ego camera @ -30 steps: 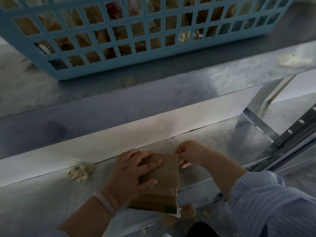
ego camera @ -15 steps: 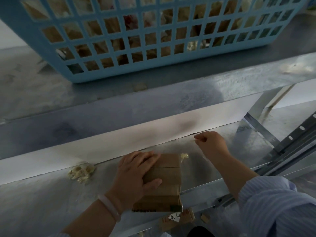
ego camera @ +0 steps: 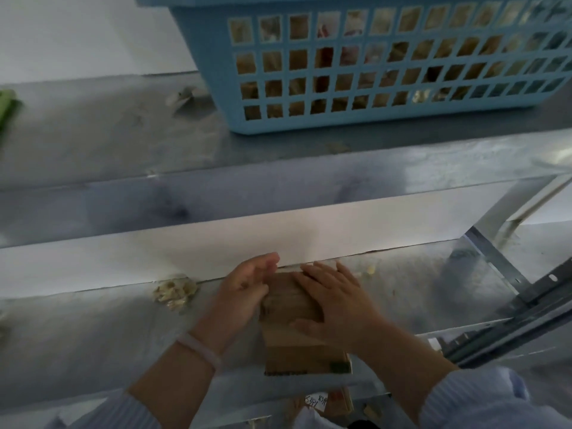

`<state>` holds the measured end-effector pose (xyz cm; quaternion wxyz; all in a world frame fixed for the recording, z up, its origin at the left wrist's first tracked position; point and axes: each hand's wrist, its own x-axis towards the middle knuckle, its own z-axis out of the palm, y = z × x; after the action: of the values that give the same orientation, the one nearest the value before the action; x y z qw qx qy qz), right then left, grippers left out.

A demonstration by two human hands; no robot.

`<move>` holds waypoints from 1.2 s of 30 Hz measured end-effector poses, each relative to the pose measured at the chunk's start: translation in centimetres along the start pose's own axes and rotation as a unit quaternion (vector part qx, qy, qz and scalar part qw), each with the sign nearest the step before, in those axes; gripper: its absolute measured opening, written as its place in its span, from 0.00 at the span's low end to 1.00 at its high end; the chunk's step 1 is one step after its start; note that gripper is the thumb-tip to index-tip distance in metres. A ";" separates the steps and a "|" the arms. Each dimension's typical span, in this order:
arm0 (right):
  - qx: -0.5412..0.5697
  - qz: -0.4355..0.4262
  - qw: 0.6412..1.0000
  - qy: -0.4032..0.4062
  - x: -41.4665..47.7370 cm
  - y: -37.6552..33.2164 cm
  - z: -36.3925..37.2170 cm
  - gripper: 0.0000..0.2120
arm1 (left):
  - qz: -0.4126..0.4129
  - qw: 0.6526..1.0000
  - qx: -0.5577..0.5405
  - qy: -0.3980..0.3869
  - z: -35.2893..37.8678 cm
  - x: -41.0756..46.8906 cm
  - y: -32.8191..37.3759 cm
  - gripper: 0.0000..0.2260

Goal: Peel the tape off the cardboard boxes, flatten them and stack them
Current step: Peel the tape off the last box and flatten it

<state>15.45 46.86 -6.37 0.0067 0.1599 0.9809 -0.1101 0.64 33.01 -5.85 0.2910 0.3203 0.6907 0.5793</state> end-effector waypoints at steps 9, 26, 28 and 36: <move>-0.009 -0.001 1.000 0.003 0.1 -0.5 0.5 0.38 | 0.023 0.985 0.171 0.014 -1.0 -2.3 -2.3 0.12; 0.049 0.030 0.998 0.033 0.1 -1.4 0.7 0.36 | -0.116 0.982 -0.047 0.138 -0.8 -0.5 -3.0 0.08; 0.050 0.030 0.998 0.032 0.1 -1.5 0.8 0.35 | -0.161 0.966 -0.123 0.163 -0.6 -0.2 -2.6 0.07; 0.049 0.018 0.998 0.028 -0.1 -1.6 0.4 0.35 | -0.087 0.973 -0.093 0.194 -2.4 1.5 -0.7 0.05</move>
<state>15.05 45.23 -6.37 -0.0267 0.1810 0.9711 -0.1535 -2.21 32.60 -6.16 0.2289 0.1118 0.7021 0.6649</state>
